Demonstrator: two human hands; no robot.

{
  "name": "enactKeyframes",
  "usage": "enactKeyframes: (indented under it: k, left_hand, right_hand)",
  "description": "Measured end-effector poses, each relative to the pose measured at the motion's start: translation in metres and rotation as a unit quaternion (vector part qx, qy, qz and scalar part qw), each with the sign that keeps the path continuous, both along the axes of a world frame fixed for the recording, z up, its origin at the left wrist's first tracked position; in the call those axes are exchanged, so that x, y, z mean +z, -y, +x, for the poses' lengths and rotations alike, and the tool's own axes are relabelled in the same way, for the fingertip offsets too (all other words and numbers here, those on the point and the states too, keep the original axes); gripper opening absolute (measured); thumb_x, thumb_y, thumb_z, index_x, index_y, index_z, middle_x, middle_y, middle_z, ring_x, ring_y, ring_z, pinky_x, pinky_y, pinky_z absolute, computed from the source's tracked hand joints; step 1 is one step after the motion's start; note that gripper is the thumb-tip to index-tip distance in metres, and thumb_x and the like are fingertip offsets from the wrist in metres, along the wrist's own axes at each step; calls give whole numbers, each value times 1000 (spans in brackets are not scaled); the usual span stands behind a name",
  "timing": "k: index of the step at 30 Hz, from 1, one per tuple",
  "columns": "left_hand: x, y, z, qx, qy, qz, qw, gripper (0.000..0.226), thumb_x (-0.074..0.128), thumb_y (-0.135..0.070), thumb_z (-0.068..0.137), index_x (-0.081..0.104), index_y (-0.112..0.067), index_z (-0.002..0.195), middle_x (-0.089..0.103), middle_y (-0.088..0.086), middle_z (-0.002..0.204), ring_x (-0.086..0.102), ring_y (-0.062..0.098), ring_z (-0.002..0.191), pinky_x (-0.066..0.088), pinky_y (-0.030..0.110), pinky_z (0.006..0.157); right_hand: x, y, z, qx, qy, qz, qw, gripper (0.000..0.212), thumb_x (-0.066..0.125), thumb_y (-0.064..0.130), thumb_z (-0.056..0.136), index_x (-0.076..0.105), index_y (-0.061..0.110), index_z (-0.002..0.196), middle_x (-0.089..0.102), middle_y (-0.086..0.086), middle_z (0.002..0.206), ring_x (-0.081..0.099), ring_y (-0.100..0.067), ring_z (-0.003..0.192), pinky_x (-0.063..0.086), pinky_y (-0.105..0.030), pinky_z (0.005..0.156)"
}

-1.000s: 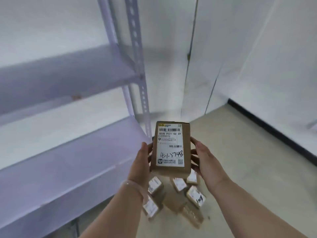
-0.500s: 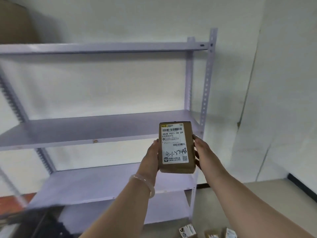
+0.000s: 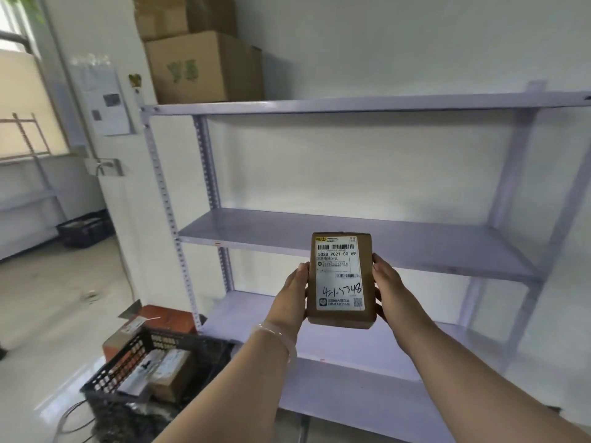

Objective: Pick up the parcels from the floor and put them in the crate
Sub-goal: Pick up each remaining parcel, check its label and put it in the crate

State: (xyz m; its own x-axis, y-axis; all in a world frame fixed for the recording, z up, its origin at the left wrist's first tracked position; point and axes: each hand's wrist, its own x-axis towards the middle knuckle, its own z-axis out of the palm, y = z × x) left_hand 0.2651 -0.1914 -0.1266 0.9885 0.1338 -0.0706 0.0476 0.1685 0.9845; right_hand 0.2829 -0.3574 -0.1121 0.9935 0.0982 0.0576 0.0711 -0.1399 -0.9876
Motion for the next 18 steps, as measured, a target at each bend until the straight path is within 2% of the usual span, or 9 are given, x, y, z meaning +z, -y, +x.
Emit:
enactKeyframes:
  k: [3,6,9,12,15,18]
  left_hand:
    - [-12,-82,1,22,-15,2,1000,35,35,-51,97,59,-34,116,68,-6,115,61,16,113,50,44,98]
    - [-19,-175,0,37,-23,9,999,39,36,-53,96,57,-34,123,68,-8,114,60,16,114,46,45,103]
    - [-24,-266,0,64,-40,26,997,49,36,-60,92,53,-34,130,67,-8,120,58,17,117,42,47,106]
    - [-28,-337,2,83,-58,19,995,55,37,-67,86,54,-35,128,69,-7,117,59,23,118,38,51,108]
    - [-40,-390,11,103,-69,-13,992,44,35,-59,94,59,-31,118,75,-6,100,65,24,108,42,52,105]
    - [-56,-428,23,117,-80,-33,989,45,35,-52,97,56,-24,125,76,0,98,68,25,100,51,49,95]
  right_hand:
    - [-9,-80,7,22,-12,-5,1000,25,28,49,100,46,60,113,59,17,114,56,-15,109,41,-48,106]
    - [-18,-170,13,56,-35,3,998,20,28,49,101,43,60,107,55,11,122,52,-16,112,38,-48,109]
    - [-27,-258,22,87,-50,19,995,25,30,48,100,42,53,122,55,10,126,51,-16,116,39,-47,109]
    - [-37,-330,35,118,-60,34,991,31,31,46,101,40,49,131,57,16,118,50,-16,119,40,-43,108]
    - [-49,-381,51,147,-72,14,986,40,31,52,99,39,45,138,54,11,130,49,-17,125,39,-45,109]
    - [-66,-421,71,174,-75,-19,982,50,32,64,92,34,51,140,54,12,136,49,-17,125,38,-47,109]
